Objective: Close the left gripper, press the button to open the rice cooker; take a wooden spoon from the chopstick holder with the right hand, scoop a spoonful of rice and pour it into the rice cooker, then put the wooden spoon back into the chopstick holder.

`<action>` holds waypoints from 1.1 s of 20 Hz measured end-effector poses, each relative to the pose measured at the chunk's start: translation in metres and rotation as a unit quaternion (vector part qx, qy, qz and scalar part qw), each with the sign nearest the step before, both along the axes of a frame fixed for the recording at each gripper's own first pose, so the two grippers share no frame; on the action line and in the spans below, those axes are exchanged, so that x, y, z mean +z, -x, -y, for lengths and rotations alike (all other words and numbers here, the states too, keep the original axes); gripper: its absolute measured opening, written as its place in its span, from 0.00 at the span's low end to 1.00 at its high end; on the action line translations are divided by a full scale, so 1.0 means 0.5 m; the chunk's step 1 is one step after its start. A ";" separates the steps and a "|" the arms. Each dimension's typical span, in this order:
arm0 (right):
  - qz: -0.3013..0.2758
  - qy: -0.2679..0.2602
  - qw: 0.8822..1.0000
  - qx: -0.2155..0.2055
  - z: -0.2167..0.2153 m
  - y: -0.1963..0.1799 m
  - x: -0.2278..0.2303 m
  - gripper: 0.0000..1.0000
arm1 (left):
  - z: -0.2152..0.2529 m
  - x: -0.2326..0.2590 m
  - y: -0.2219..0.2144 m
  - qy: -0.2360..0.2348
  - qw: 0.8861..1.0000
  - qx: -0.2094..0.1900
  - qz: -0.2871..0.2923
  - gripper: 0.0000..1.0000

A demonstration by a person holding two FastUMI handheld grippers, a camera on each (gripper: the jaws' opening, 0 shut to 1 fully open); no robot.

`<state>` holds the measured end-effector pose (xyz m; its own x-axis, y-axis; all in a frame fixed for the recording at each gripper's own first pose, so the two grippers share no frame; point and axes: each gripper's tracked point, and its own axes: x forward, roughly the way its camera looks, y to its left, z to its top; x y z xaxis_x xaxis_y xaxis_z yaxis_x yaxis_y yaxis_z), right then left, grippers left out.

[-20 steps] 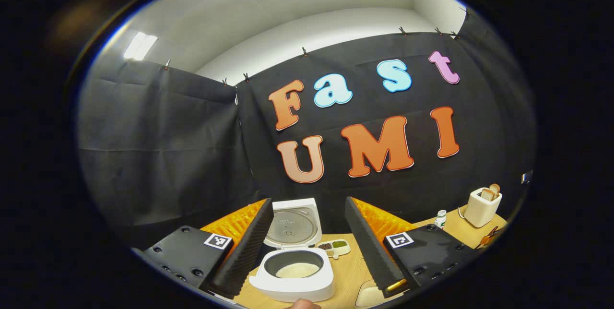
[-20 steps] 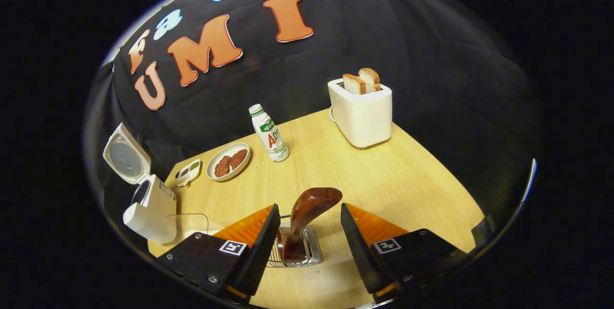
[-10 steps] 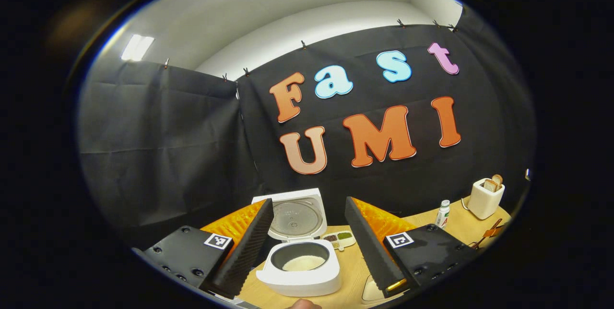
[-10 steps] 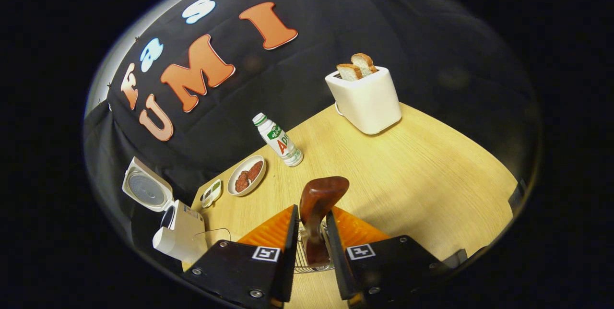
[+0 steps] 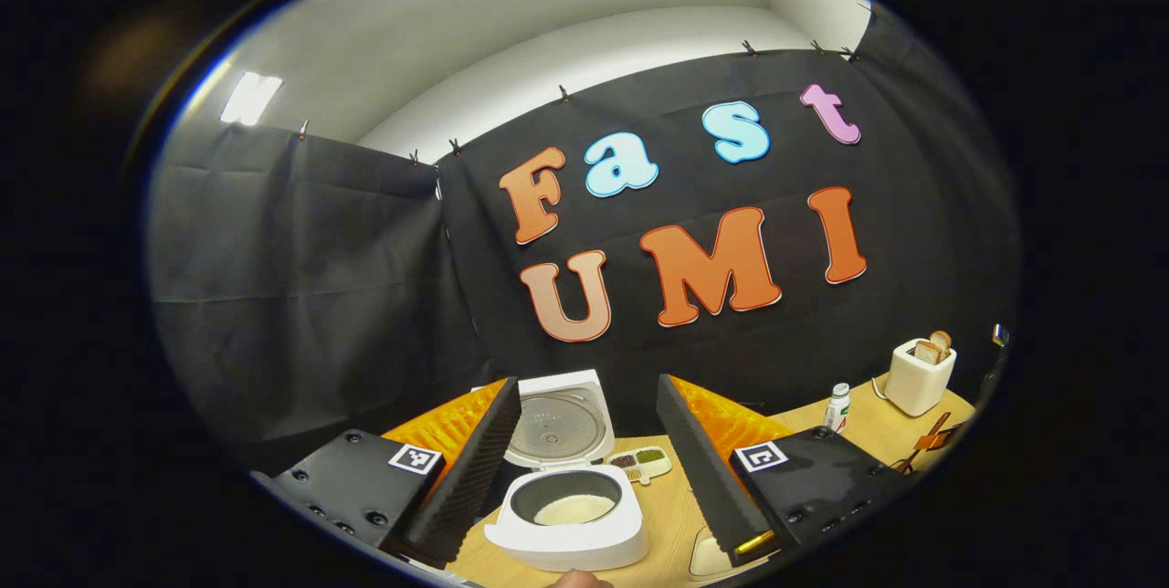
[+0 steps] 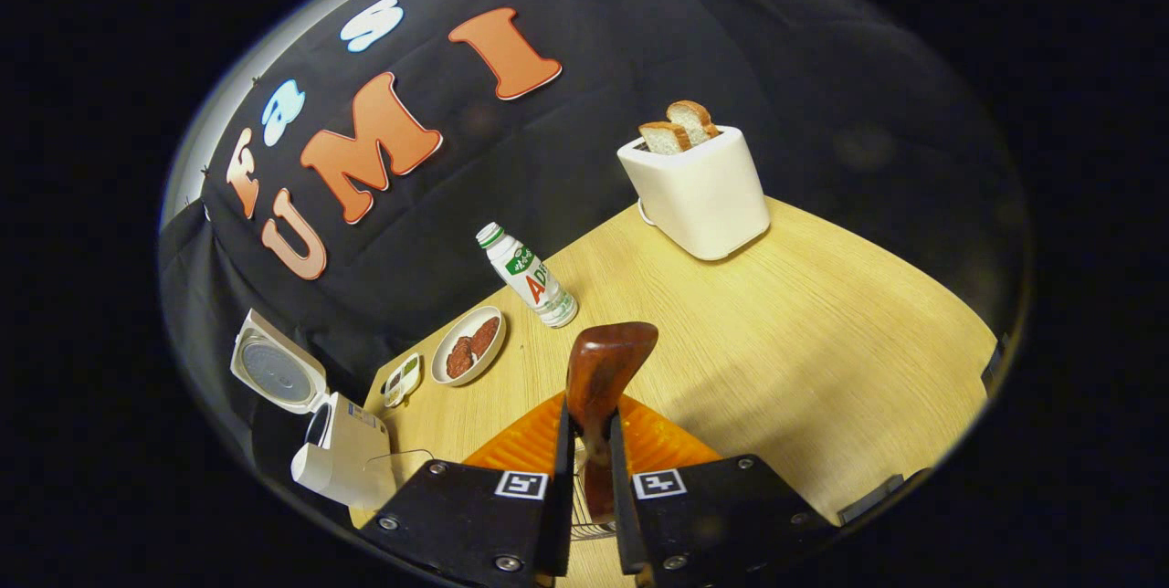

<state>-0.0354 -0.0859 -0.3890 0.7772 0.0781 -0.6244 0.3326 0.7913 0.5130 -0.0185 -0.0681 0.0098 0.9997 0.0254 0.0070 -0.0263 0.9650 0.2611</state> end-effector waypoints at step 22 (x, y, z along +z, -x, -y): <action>0.100 -0.047 0.993 -0.039 -0.028 0.002 0.287 0.11 | -0.093 -0.045 -0.087 0.068 0.997 -0.035 0.006 1.00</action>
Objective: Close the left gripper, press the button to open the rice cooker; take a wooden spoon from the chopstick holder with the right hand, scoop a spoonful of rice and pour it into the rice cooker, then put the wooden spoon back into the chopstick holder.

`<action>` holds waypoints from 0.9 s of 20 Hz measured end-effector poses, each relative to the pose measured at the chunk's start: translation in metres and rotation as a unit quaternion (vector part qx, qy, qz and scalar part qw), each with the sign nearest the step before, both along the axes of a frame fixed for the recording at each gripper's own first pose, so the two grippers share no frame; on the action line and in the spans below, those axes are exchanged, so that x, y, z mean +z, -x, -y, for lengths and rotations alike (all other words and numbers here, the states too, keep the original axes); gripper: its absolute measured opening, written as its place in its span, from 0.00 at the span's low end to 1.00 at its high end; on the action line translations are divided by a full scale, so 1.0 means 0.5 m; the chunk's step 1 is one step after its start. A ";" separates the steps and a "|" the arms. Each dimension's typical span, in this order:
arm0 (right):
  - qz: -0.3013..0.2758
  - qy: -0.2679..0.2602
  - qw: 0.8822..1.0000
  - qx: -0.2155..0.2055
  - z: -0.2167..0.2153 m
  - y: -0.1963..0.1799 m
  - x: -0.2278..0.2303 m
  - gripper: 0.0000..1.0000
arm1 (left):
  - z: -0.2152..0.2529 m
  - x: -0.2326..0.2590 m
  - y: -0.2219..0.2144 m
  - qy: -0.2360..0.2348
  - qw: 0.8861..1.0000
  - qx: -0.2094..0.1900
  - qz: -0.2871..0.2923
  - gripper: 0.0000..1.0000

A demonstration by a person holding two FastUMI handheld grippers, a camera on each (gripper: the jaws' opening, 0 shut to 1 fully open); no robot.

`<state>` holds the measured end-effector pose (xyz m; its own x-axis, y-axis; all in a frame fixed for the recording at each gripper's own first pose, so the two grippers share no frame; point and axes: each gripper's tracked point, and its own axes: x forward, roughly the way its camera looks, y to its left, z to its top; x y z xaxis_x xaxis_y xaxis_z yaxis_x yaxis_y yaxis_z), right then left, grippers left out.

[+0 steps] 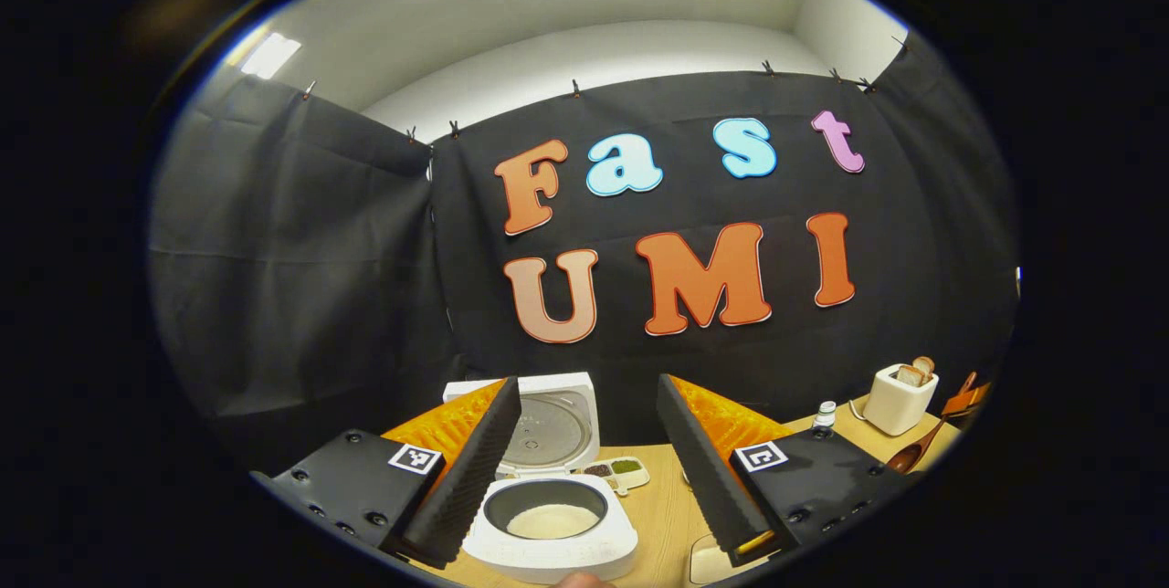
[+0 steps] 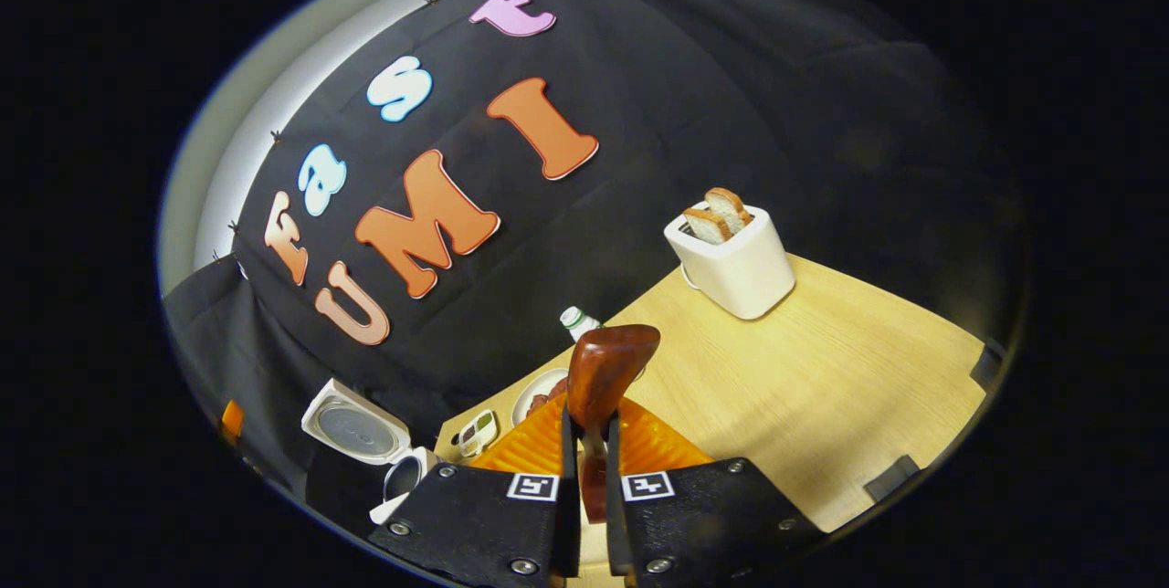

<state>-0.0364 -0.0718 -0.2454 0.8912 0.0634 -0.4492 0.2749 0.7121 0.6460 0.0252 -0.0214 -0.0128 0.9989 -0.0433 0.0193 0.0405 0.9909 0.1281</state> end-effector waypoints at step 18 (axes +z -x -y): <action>-0.031 0.179 0.963 0.201 -0.372 -0.039 -0.067 0.11 | -0.164 -0.105 -0.030 -0.017 0.998 0.045 -0.044 0.99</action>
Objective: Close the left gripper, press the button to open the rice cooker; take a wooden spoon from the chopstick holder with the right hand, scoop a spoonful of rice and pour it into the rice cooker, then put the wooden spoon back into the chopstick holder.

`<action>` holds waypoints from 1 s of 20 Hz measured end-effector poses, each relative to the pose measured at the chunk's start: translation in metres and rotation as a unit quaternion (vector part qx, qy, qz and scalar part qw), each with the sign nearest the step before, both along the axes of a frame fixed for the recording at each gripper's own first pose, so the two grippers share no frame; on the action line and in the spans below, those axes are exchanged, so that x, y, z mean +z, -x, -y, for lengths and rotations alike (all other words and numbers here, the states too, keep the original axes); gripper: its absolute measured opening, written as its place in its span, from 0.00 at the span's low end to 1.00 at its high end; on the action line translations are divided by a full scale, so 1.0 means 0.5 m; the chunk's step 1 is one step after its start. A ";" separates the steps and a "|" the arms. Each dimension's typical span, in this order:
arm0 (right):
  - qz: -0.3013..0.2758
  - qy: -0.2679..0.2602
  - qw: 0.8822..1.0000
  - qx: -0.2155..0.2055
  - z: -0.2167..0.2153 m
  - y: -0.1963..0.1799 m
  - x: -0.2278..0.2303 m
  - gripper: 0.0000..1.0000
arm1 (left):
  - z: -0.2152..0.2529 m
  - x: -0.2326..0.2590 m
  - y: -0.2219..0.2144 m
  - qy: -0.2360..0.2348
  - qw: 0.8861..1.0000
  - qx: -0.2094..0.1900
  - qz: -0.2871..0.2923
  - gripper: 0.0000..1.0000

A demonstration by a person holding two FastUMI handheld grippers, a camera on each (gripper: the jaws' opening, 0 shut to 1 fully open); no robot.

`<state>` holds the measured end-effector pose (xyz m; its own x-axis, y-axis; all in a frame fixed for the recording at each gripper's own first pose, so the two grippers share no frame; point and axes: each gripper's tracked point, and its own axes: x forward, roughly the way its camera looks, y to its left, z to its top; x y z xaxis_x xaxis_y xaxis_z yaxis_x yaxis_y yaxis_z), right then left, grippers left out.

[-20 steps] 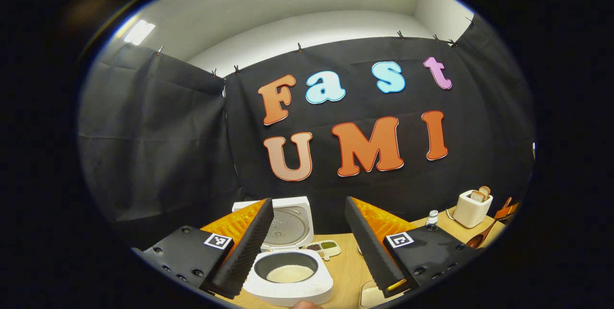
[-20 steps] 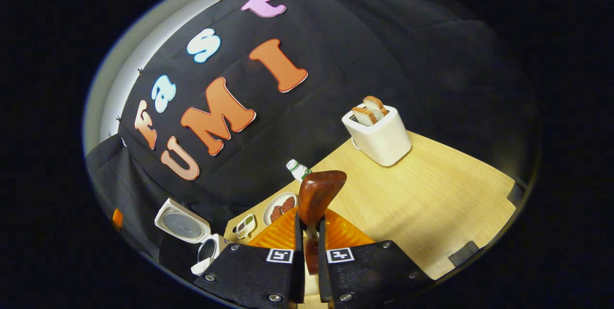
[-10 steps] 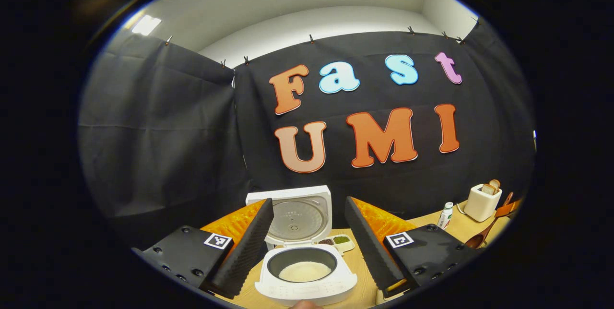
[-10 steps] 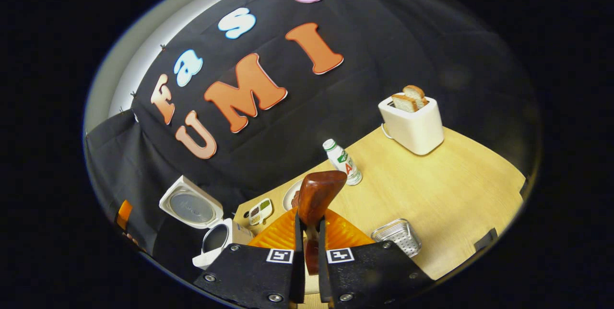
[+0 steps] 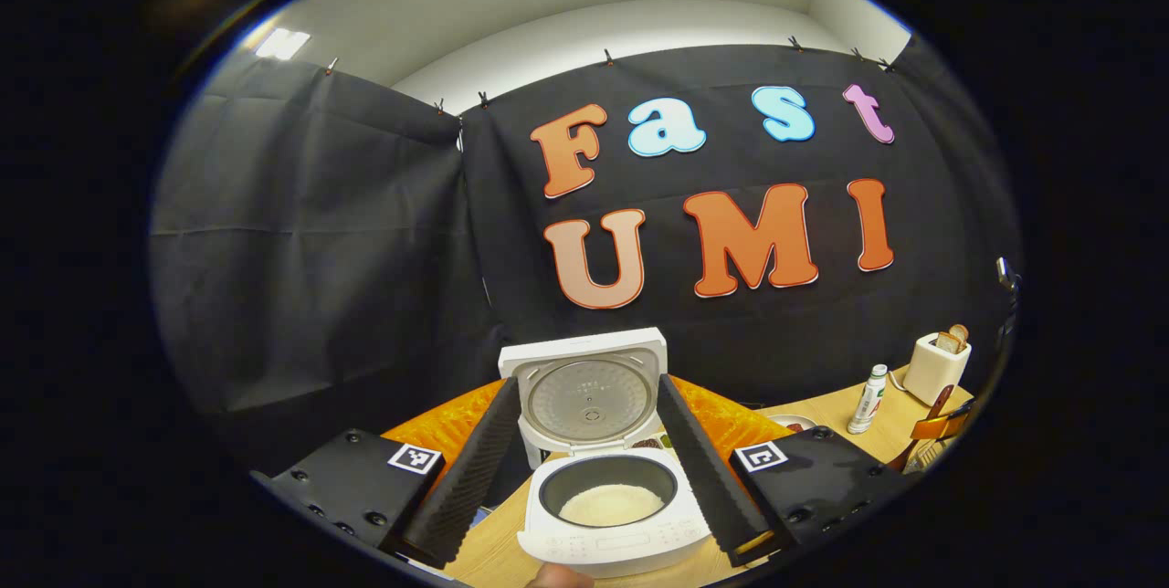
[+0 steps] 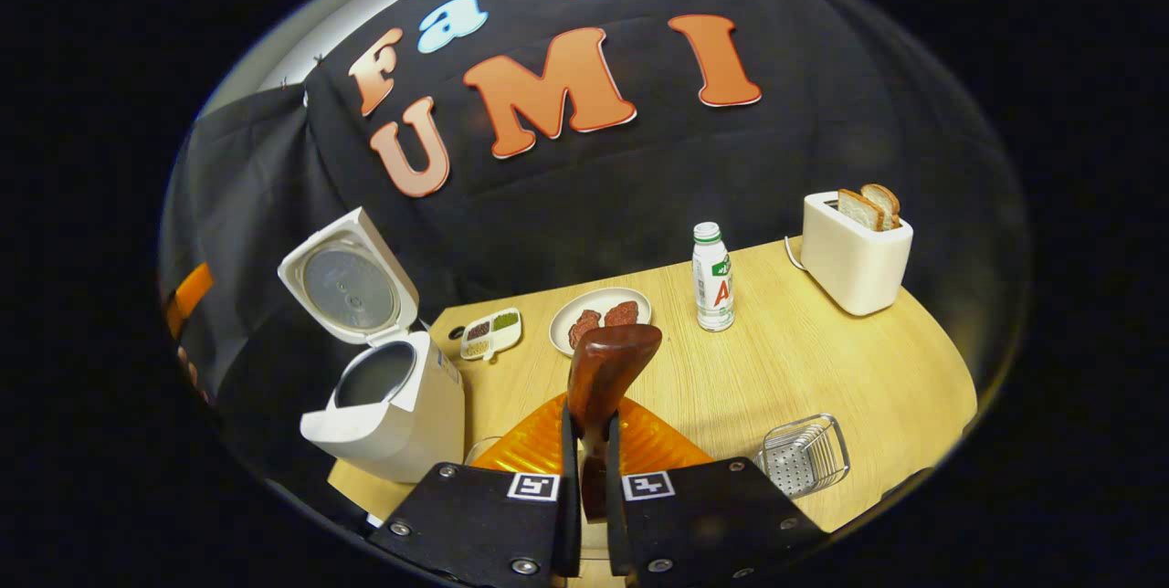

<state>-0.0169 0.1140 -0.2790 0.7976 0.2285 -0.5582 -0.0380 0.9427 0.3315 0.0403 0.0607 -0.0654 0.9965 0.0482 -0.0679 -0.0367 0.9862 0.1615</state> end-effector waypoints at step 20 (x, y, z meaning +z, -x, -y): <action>0.014 0.210 0.972 0.108 -0.078 0.100 -0.117 0.11 | -0.099 -0.073 0.024 -0.011 0.998 0.046 -0.041 0.99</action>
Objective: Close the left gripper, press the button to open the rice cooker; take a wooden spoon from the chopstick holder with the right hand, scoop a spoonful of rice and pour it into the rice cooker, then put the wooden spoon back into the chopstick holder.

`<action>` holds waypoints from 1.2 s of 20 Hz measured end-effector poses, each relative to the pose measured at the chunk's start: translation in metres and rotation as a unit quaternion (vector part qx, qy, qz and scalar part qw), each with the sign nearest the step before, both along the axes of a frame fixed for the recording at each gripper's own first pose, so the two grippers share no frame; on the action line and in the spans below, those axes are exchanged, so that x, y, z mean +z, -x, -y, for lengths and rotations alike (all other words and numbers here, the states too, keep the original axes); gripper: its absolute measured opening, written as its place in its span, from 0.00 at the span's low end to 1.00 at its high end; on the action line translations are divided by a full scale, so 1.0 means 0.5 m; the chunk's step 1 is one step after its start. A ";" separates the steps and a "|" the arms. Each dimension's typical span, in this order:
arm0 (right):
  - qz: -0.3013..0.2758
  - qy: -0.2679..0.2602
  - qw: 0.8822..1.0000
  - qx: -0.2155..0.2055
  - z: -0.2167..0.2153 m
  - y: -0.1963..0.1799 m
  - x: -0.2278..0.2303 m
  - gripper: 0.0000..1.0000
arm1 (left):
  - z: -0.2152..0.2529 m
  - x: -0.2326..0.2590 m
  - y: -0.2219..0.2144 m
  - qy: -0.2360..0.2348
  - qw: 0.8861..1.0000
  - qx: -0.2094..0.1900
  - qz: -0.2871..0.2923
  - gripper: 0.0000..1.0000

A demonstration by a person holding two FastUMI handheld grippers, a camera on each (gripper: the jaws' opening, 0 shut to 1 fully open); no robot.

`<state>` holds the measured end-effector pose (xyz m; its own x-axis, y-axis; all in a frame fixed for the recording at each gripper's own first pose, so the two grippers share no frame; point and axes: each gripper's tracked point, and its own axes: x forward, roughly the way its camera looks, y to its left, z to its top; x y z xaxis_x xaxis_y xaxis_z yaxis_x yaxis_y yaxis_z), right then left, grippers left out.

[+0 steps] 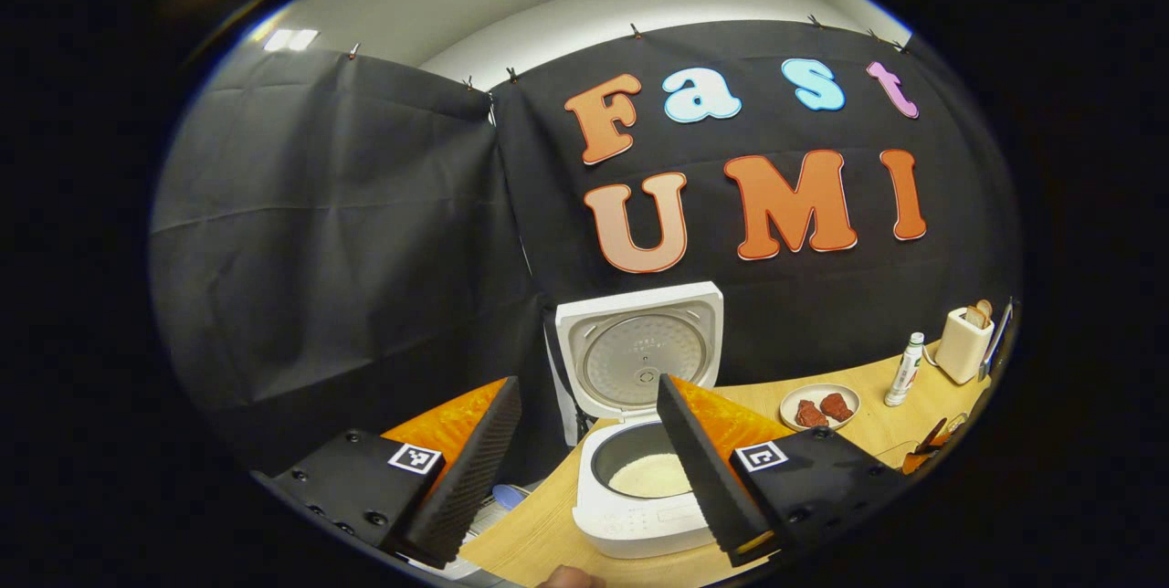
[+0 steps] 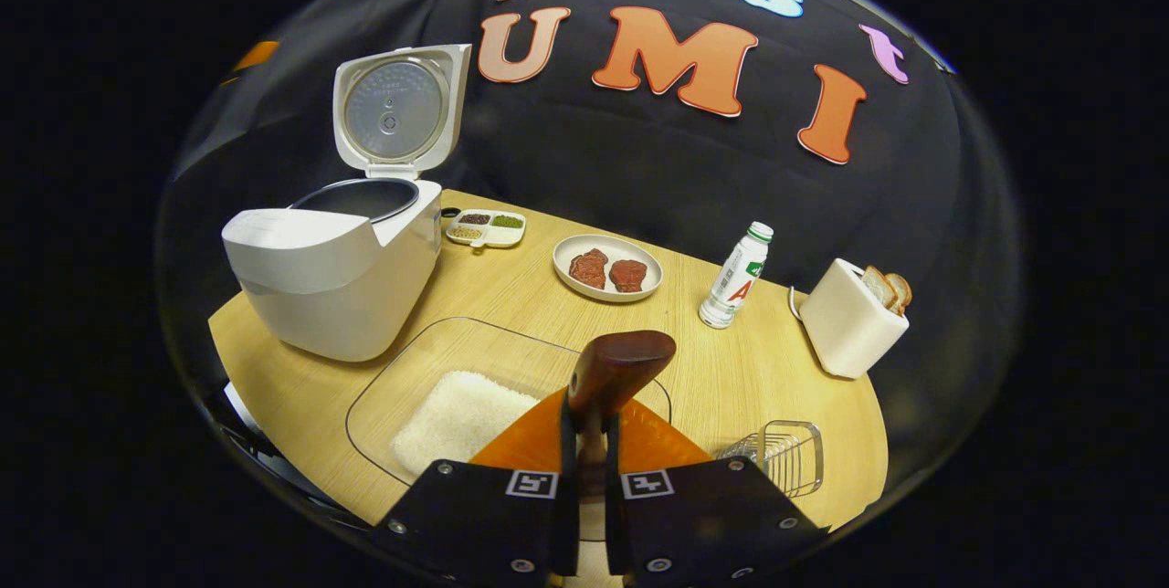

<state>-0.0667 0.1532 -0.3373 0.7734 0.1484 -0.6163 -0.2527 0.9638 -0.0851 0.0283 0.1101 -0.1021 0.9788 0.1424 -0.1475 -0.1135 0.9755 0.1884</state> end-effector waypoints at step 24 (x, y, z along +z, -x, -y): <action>-0.091 -0.137 0.984 -0.071 -0.093 0.039 -0.006 0.11 | -0.047 -0.047 -0.032 0.001 0.999 -0.014 -0.028 0.99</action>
<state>-0.0863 0.1998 -0.3404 0.6782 0.2269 -0.6990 -0.1014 0.9709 0.2169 0.0444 0.1334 -0.1255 0.9724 0.1142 -0.2033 -0.0749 0.9787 0.1913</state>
